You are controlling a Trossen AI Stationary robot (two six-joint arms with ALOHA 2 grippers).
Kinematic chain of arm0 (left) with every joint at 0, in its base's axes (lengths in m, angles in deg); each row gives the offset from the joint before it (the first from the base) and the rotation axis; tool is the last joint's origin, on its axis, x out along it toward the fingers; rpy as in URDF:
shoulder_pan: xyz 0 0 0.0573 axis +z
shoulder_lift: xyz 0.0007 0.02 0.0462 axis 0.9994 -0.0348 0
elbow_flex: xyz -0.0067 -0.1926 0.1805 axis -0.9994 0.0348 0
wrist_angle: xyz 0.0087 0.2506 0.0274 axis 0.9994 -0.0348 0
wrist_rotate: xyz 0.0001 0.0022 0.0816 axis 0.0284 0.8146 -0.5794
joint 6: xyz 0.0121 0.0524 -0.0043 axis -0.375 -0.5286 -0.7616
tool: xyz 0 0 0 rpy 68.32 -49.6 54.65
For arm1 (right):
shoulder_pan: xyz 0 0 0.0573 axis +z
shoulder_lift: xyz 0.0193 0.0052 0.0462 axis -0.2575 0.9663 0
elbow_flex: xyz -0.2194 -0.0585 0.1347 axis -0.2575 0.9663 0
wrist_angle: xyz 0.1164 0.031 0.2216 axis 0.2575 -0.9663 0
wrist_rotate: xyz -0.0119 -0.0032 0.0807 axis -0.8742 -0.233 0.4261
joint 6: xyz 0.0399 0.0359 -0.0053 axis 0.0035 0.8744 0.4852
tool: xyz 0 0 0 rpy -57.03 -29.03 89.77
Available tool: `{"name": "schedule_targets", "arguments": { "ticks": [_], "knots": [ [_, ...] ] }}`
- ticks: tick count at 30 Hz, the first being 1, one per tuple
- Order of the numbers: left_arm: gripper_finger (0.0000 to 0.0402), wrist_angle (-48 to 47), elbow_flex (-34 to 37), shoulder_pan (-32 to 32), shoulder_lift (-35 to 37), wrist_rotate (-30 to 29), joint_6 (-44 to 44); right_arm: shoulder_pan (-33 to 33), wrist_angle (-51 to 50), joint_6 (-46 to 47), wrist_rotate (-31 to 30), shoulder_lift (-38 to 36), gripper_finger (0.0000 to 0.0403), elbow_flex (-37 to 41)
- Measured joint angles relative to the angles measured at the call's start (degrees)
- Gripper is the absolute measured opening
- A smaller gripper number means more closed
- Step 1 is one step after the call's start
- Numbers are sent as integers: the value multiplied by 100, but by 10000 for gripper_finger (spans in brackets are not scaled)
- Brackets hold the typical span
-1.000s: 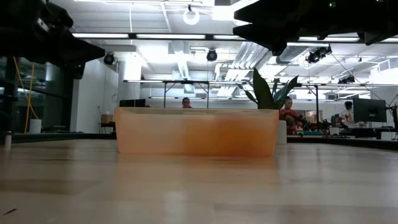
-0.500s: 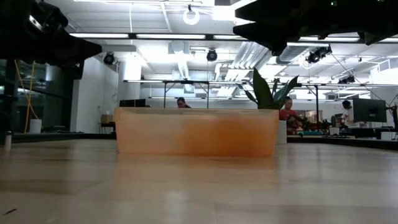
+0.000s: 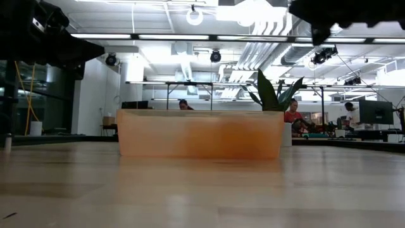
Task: Pick and place medicine bottles into bin by pill shape (circle, oval)
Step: Return to Home Position
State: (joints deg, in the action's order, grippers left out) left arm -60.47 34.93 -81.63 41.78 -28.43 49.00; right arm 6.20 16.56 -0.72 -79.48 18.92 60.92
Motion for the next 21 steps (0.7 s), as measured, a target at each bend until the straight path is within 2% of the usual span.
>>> {"name": "schedule_targets", "arguments": {
  "ticks": [2,5,11,16,21],
  "knots": [
    [0,2,0,0,0,1,1,7,-4,140,0,-481,10,346],
    [1,2,-2,0,0,1,1,-41,-8,327,-83,-1241,21,808],
    [2,0,-2,0,0,3,1,-82,169,359,-26,-2435,5,1602],
    [3,0,-2,0,2,3,1,-82,-309,548,-87,-2803,1,1689],
    [3,-2,-4,0,2,1,2,-272,184,-334,-94,-2907,1,1691]
  ]
}}
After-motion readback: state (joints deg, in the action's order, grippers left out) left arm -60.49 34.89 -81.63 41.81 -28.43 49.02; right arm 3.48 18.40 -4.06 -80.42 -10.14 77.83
